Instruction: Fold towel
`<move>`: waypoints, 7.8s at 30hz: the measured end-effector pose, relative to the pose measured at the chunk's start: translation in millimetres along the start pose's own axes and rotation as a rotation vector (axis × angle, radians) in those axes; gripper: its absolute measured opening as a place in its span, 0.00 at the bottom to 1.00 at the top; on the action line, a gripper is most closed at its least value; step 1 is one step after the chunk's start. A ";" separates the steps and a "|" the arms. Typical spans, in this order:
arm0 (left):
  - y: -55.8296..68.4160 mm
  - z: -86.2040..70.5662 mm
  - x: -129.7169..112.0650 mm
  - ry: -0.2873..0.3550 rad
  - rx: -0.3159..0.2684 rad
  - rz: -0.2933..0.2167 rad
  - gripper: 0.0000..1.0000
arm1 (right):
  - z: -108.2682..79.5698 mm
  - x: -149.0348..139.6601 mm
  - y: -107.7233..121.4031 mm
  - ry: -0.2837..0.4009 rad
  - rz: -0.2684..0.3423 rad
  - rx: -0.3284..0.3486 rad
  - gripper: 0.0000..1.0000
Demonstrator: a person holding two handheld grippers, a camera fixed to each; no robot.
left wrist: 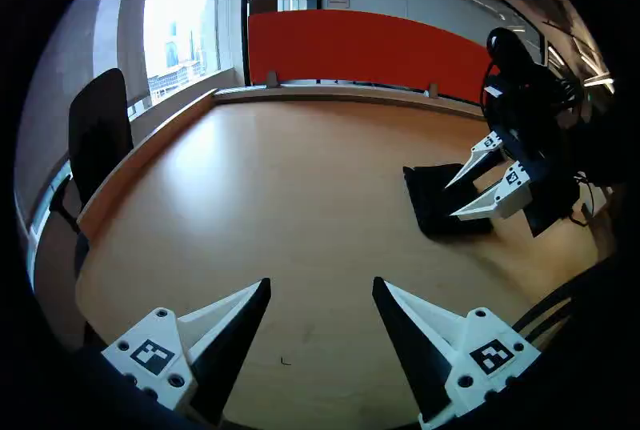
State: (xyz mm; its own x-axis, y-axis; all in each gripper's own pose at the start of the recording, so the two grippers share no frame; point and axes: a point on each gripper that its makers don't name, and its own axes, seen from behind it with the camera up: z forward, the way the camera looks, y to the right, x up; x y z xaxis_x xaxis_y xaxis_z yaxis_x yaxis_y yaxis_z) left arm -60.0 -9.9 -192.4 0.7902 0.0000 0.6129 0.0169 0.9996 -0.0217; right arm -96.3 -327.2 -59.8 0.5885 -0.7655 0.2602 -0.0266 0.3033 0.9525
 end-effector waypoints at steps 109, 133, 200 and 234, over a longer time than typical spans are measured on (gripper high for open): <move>17.3 1.5 32.8 0.059 -0.066 0.048 0.94 | -134.2 40.6 76.8 0.164 0.131 -0.276 0.04; 31.5 5.1 55.1 0.088 -0.083 0.069 0.94 | -223.2 43.2 137.8 0.198 0.155 -0.386 0.04; 75.2 21.2 72.7 0.047 -0.110 0.124 0.94 | -448.2 -203.4 261.2 -0.002 0.467 -0.674 0.04; 81.6 15.5 67.2 0.052 -0.129 0.136 0.94 | -442.6 -243.1 207.1 -0.020 0.530 -0.677 0.04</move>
State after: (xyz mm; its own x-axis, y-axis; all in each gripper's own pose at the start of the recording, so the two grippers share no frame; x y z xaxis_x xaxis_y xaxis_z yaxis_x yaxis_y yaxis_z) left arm -15.0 72.1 -140.8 0.8210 0.1303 0.5559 -0.0164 0.9786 -0.2051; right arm 112.7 172.8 4.3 0.6198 -0.4348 0.6533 0.1978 0.8921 0.4062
